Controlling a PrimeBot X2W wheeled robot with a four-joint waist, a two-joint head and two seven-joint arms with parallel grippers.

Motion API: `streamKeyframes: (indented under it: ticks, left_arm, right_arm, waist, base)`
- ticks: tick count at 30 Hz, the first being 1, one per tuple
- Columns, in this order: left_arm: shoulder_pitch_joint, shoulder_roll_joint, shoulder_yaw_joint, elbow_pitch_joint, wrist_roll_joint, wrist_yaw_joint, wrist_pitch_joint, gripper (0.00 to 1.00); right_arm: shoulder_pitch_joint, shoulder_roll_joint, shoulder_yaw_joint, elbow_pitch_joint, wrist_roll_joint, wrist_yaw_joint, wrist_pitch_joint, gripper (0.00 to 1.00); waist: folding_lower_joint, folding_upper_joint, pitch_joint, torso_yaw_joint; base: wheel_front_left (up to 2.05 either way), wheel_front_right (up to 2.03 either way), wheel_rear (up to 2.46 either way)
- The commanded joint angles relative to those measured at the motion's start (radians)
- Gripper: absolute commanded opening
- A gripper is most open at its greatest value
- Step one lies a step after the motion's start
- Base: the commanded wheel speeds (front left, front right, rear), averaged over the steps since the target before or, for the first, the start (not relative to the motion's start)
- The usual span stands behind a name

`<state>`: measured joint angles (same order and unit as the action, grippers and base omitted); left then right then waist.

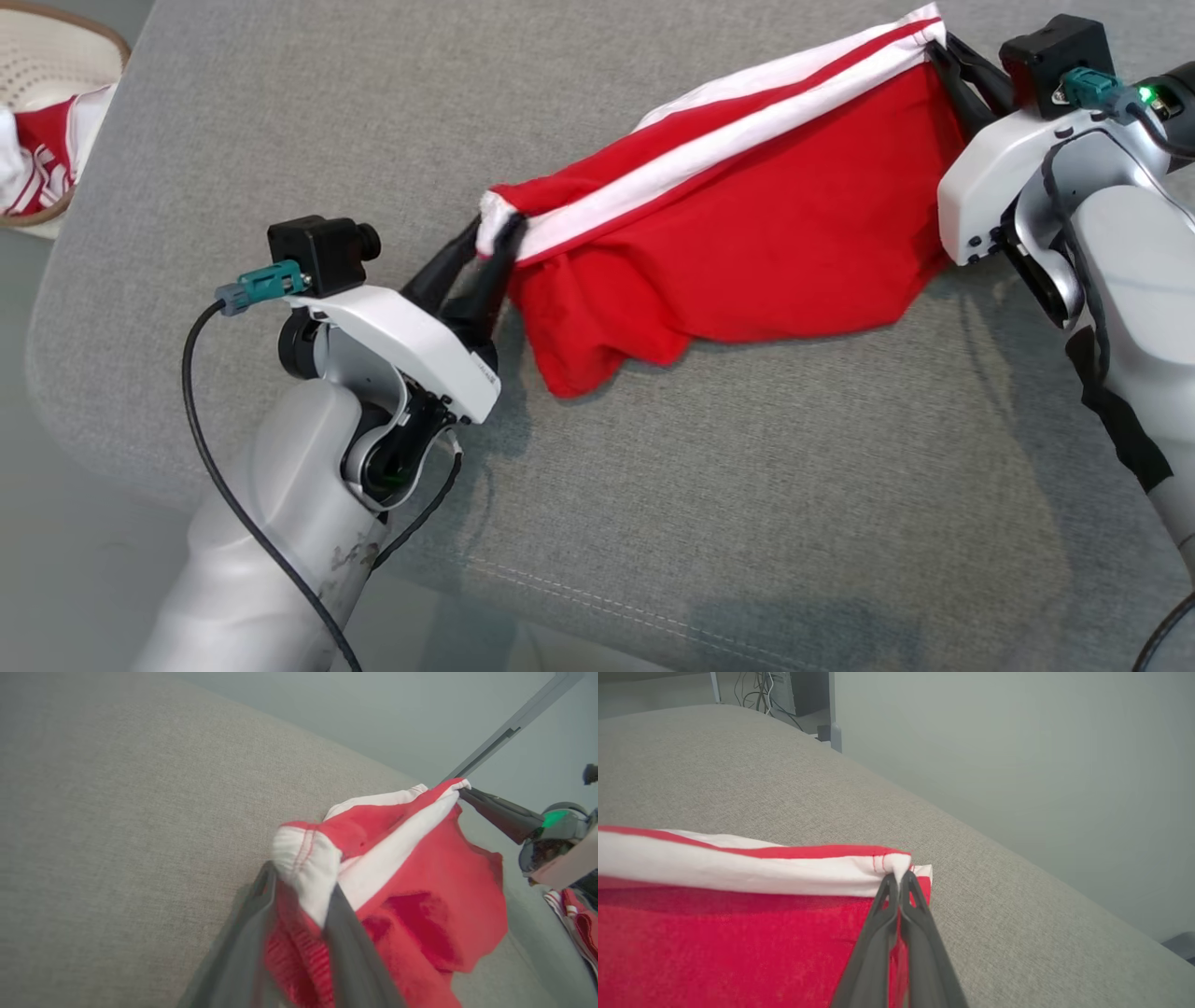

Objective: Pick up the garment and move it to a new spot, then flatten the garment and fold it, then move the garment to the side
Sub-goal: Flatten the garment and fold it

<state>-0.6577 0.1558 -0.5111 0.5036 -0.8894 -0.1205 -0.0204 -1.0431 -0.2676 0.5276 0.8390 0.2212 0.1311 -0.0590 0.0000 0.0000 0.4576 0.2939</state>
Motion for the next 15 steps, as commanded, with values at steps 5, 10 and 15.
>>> streamKeyframes:
  ticks: [5,10,15]
  left_arm:
    - [-0.064,0.026,0.005,0.032,-0.007,-0.009,-0.080,1.00]
    - [-0.076,0.055,-0.014,0.044,0.044,-0.008,-0.177,1.00]
    - [-0.042,0.089,0.007,0.010,0.118,0.052,-0.228,1.00]
  right_arm:
    - [-0.043,0.029,0.031,0.077,0.042,0.000,-0.067,1.00]
    - [-0.063,0.039,0.048,0.131,0.075,0.000,-0.130,1.00]
    - [-0.039,0.042,0.026,0.130,0.111,0.000,-0.185,1.00]
  waist:
    - [0.0000,0.0000,0.011,0.012]
    - [0.0000,0.0000,0.003,0.006]
    - [0.0000,0.0000,-0.033,-0.016]
  base:
    - [0.00,0.00,0.00]
    - [0.00,0.00,0.00]
    - [0.00,0.00,0.00]
